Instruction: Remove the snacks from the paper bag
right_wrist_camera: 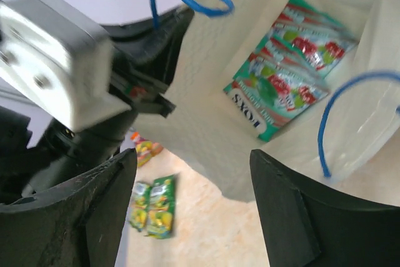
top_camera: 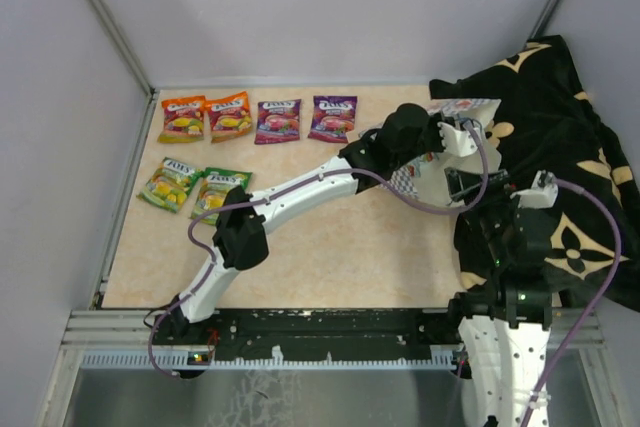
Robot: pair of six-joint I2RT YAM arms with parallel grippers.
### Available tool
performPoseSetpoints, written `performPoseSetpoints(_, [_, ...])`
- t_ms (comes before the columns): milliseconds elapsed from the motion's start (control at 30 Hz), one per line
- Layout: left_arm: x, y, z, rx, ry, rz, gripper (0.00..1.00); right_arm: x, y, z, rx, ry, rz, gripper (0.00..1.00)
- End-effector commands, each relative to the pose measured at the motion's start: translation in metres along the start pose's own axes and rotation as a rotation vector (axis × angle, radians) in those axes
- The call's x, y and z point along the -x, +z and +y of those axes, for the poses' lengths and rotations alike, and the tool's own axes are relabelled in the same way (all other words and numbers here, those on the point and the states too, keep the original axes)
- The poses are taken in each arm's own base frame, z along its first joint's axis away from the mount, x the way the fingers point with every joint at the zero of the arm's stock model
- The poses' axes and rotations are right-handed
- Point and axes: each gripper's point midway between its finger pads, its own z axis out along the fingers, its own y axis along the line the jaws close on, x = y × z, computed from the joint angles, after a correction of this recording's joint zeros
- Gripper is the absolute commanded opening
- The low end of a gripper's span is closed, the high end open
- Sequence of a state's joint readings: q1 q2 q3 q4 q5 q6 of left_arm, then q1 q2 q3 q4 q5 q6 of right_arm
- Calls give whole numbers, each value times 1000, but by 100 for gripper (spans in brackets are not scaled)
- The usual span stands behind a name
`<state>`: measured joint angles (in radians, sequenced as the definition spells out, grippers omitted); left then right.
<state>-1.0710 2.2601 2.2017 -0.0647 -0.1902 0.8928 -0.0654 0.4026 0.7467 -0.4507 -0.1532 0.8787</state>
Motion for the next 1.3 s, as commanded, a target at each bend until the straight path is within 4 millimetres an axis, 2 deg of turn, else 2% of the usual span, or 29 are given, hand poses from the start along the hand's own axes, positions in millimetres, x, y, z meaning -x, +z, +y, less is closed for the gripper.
performPoseSetpoints(0, [11,-10,21,65,-59,2,0,10,-29,27,161,191,-109,75])
performPoseSetpoints(133, [8,-11,18,61,-61,7,0,37,-54,20,59,171,-237,81])
performPoseSetpoints(200, [7,-12,20,69,-60,10,0,47,-63,13,-18,187,-275,77])
performPoseSetpoints(267, [8,-13,22,73,-69,6,0,45,-61,11,-66,217,-241,73])
performPoseSetpoints(400, [15,-16,27,71,-102,-15,0,27,-40,30,-20,382,-108,66])
performPoseSetpoints(500, [17,-19,31,60,-145,-25,0,22,-28,40,10,501,-61,54])
performPoseSetpoints(600, [18,-20,35,43,-191,-34,0,10,-17,33,-35,566,-8,48])
performPoseSetpoints(733, [18,-24,42,16,-253,-49,0,-11,-9,13,-103,616,43,47])
performPoseSetpoints(833, [19,-27,44,1,-273,-55,0,-22,6,-1,-148,618,63,47])
performPoseSetpoints(1100, [30,-34,46,-4,-285,-67,0,-1,60,11,-181,543,54,48])
performPoseSetpoints(1267, [41,-35,43,21,-254,-72,0,-15,90,-9,-244,563,80,48])
